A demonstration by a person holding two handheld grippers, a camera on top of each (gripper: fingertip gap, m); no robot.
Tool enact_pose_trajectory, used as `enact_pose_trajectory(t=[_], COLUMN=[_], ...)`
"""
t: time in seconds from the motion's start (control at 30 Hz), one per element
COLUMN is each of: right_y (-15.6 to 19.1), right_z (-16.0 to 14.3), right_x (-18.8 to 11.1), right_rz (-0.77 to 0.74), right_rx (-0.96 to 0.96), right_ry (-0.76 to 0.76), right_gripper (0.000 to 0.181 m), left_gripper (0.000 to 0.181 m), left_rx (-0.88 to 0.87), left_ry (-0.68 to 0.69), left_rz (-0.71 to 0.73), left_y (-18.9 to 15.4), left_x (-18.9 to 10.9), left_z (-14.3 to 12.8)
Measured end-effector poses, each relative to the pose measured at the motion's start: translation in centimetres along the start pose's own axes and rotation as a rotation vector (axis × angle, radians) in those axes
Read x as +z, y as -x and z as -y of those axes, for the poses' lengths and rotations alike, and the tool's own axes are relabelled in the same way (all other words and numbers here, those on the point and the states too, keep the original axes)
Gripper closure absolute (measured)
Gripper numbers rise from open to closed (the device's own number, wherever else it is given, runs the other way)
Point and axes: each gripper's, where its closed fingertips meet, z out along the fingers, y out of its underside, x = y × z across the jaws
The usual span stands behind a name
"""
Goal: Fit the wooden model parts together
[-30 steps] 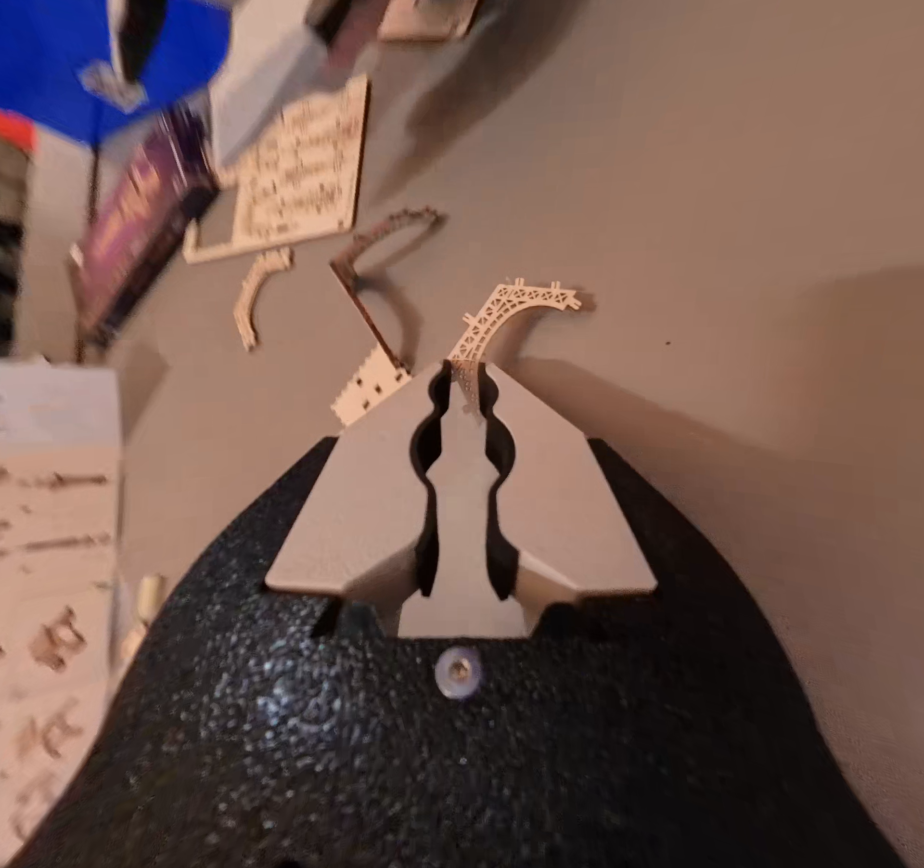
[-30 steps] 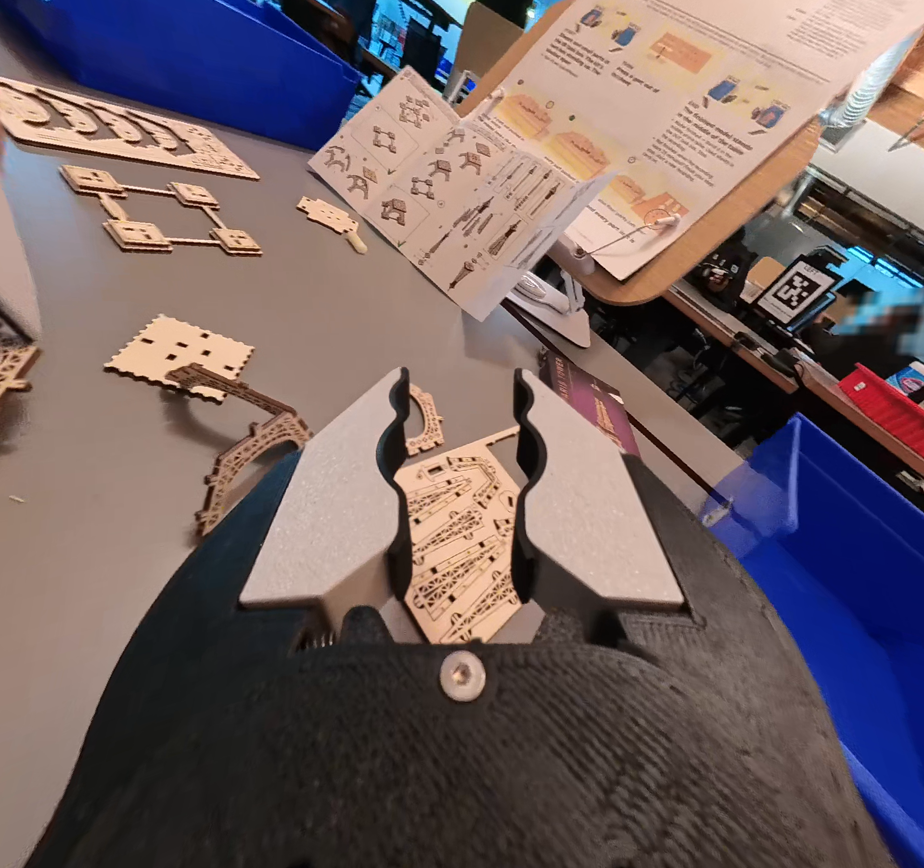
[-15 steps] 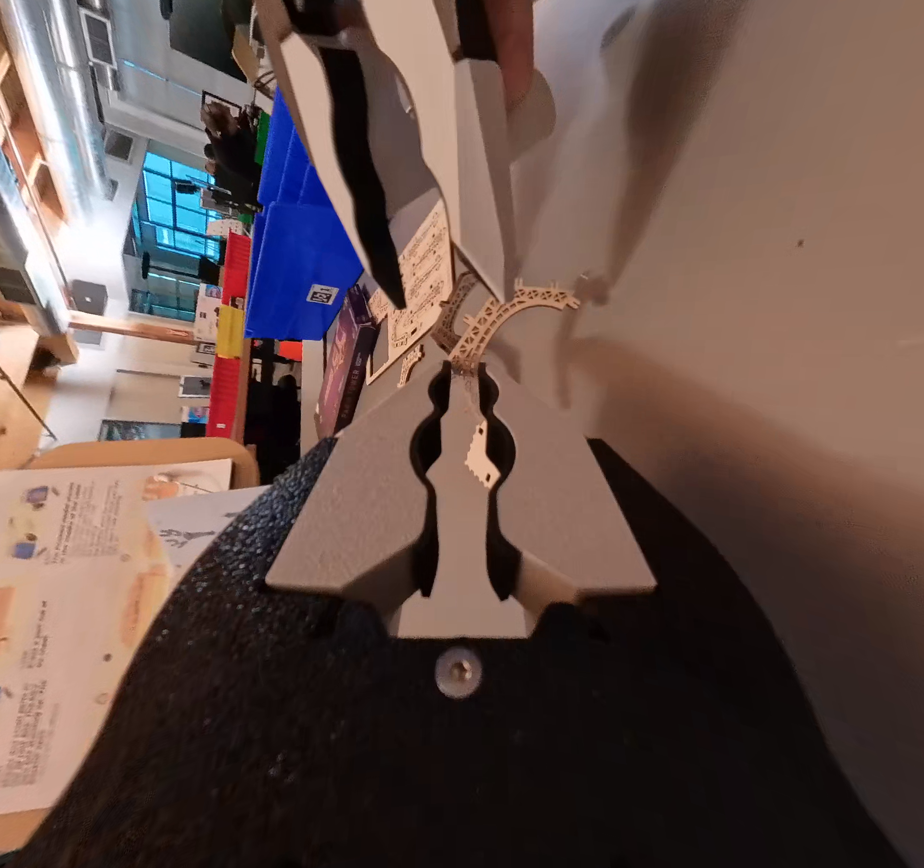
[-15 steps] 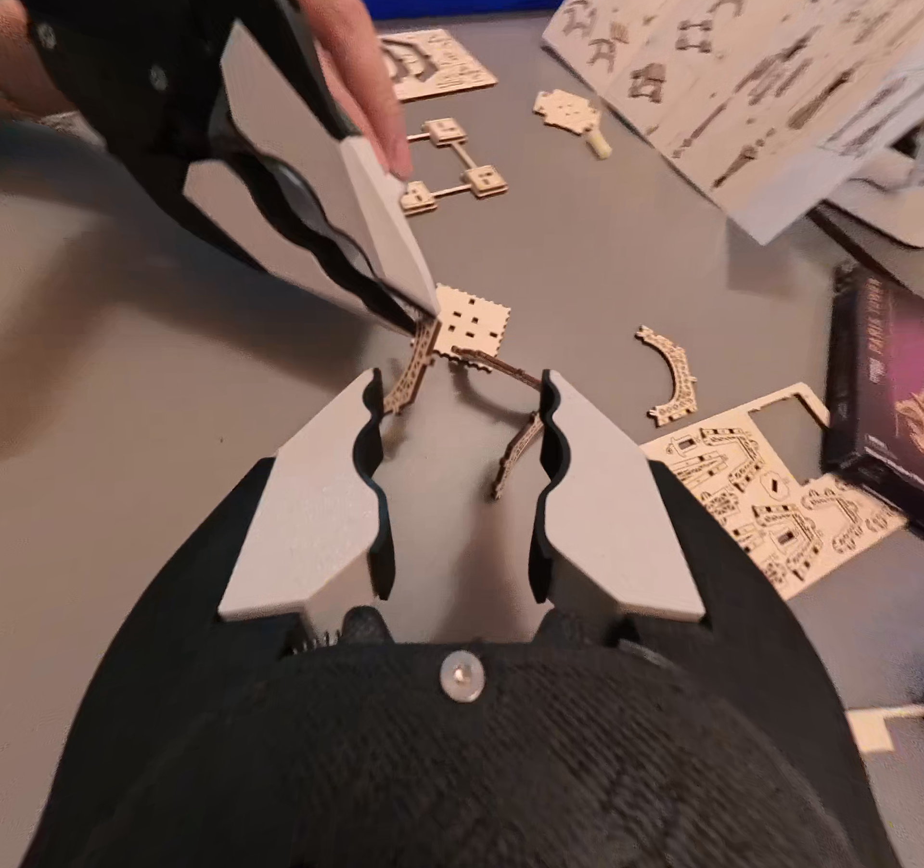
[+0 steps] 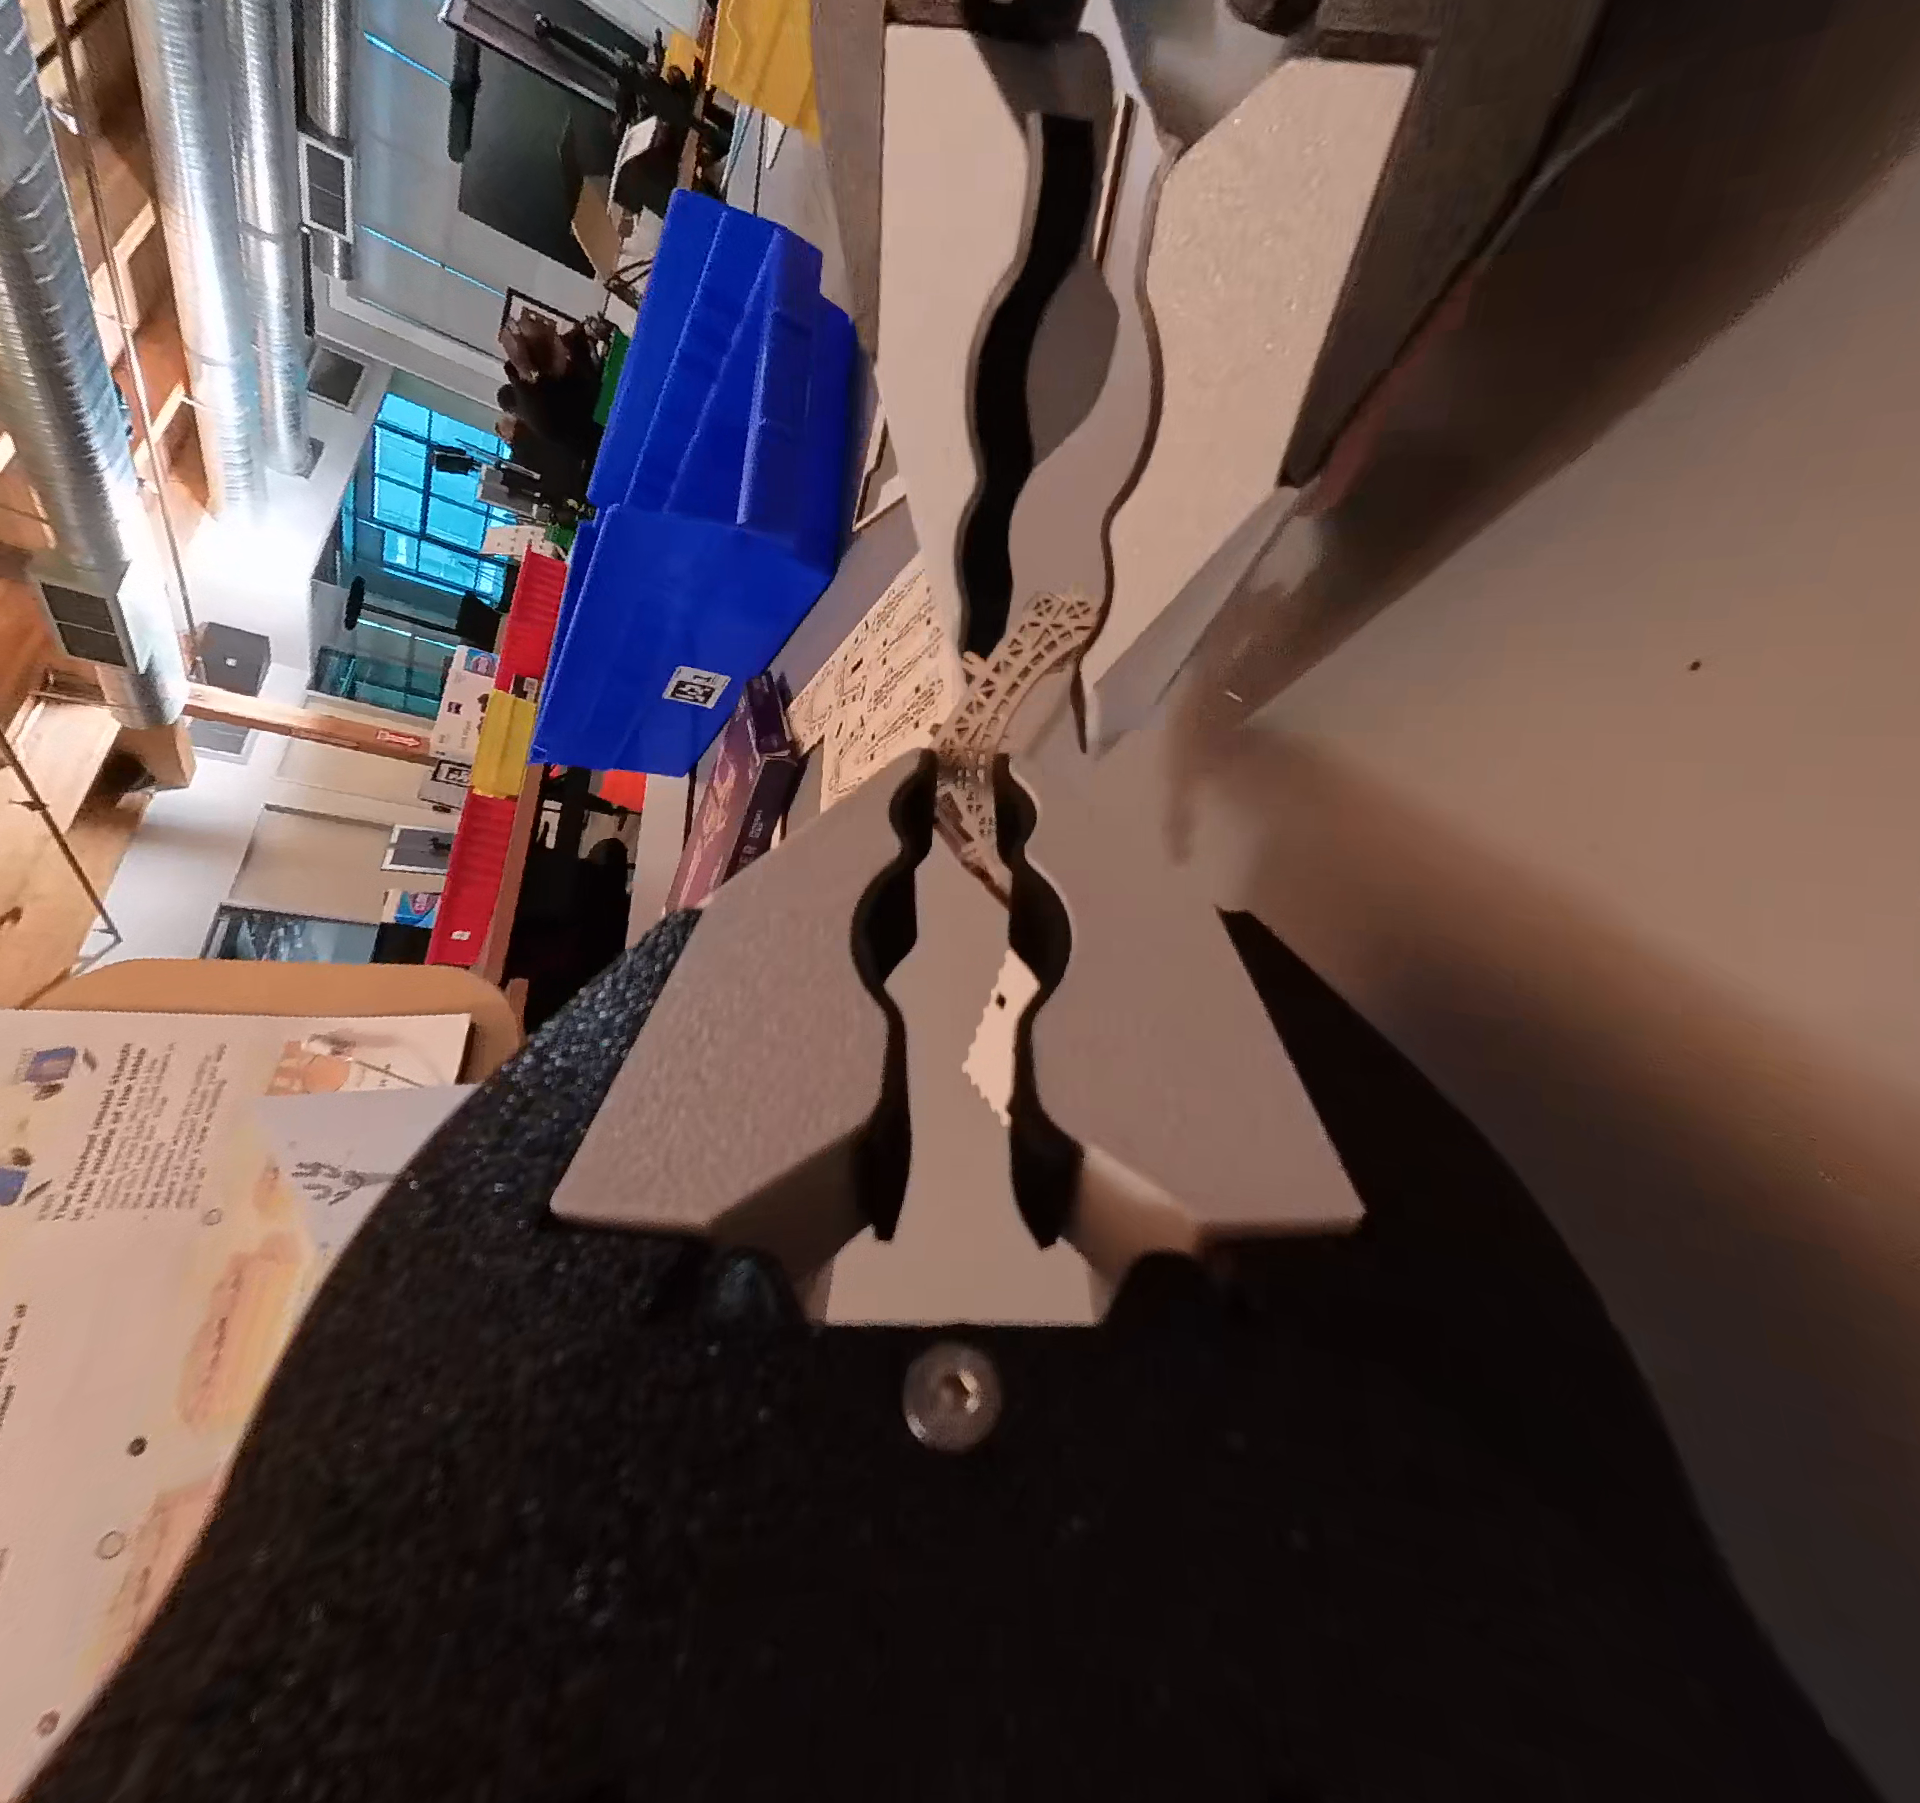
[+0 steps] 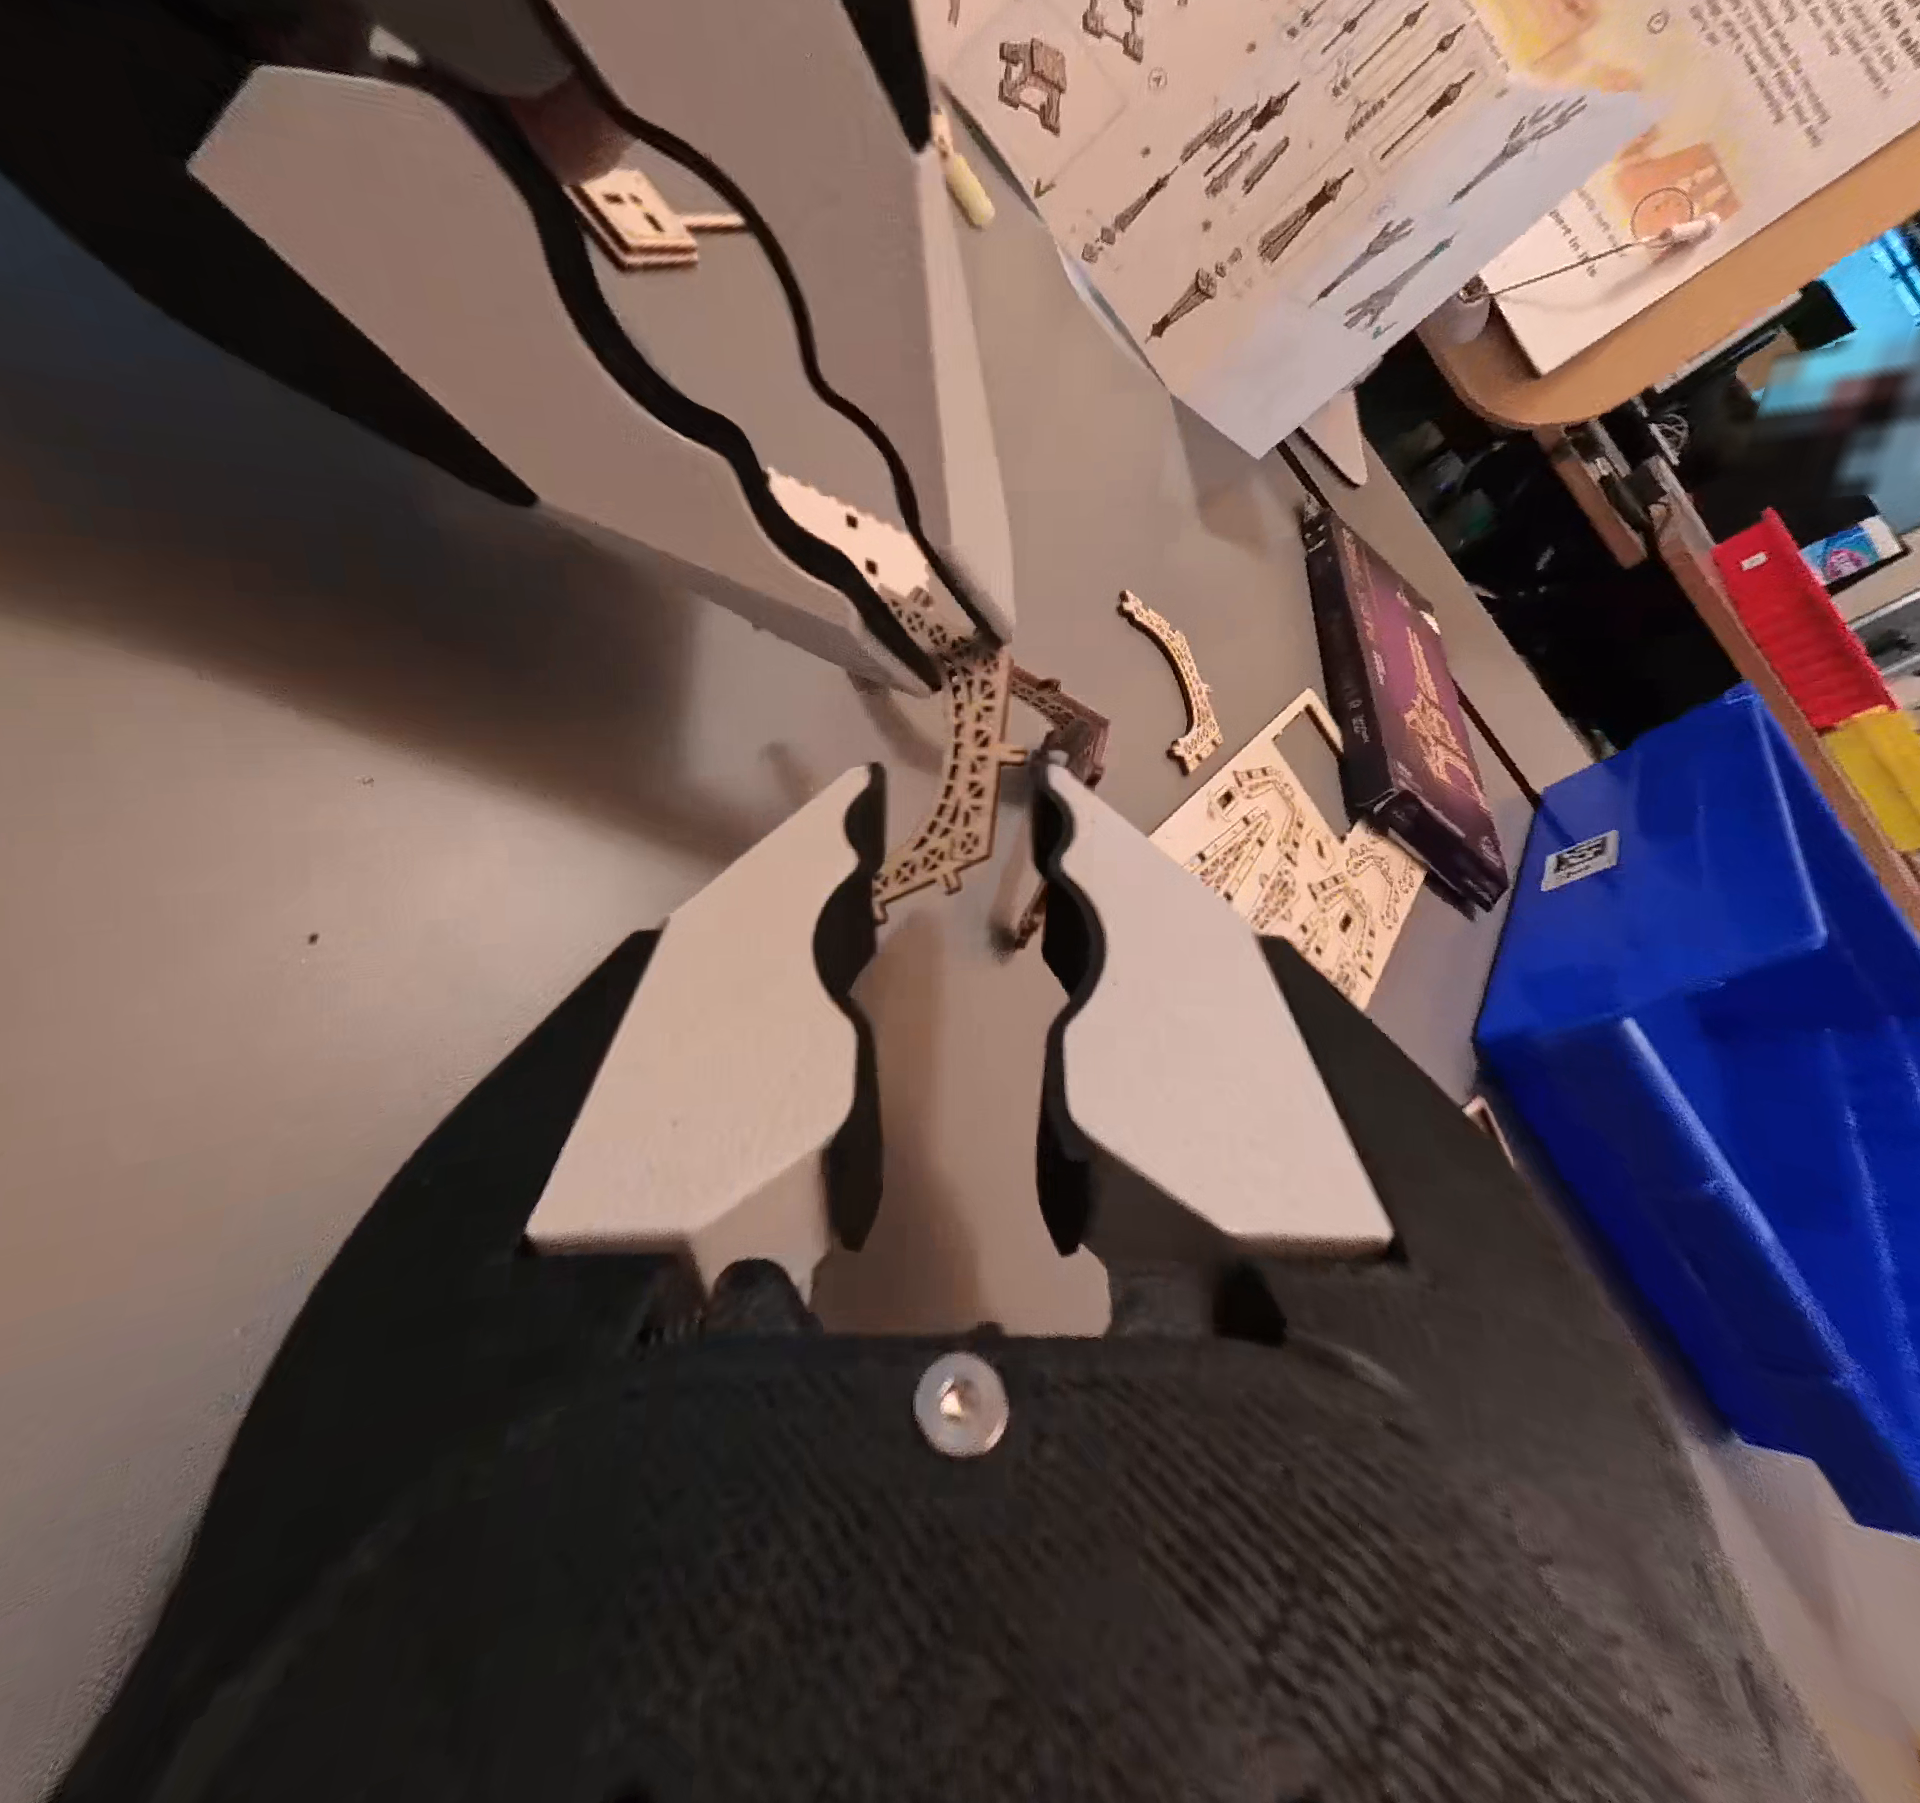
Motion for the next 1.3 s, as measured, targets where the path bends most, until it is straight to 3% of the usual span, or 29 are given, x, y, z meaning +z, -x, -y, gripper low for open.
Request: enact_pose_trajectory(t=[0.2, 0.37, 0.57, 0.73, 0.87, 0.97, 1.07, 1.17, 1.23, 1.3], right_y=[-1.1, -1.4, -3.5, -4.3, -4.6, -5.7, -6.7, -6.4, -5.8, -5.2], right_z=[-0.4, -2.3, -4.1, -4.8, -5.0, -4.1, -3.5, -2.7, -3.1, -3.5], right_x=[0.2, 0.2, -1.3, -2.1, -2.8, -3.6, -4.8, -5.5, -5.2, -4.9], right_rz=[-0.129, -0.094, -0.05, -0.1, -0.125, -0.196, -0.339, -0.374, -0.325, -0.277], right_rx=[-0.079, -0.109, 0.026, -0.036, -0.064, -0.069, -0.285, -0.356, -0.311, -0.26], right_ry=[0.033, 0.095, 0.083, 0.086, 0.081, -0.01, -0.046, -0.095, -0.084, -0.079], right_gripper=[0.17, 0.169, 0.17, 0.169, 0.169, 0.169, 0.169, 0.17, 0.169, 0.169], left_gripper=[0.17, 0.146, 0.152, 0.181, 0.181, 0.181, 0.181, 0.167, 0.15, 0.149], left_rx=[-0.047, -0.156, -0.438, -0.493, -0.516, -0.6, -0.633, -0.708, -0.841, -0.943], left_ry=[-0.029, 0.021, 0.25, 0.343, 0.394, 0.388, 0.371, 0.43, 0.479, 0.495], left_rz=[-0.008, -0.09, -0.212, -0.198, -0.181, -0.201, -0.183, -0.065, -0.075, -0.102], left_y=[0.0, 0.6, -0.5, -1.0, -1.3, -2.3, -2.5, -0.8, -1.1, -1.8], left_x=[-0.2, -1.4, -0.9, 0.3, 0.7, 1.4, 1.9, 1.0, 0.2, 0.1], left_z=[0.6, -1.1, -4.4, -4.7, -3.8, -2.2, -0.9, -2.2, -3.3, -3.9])
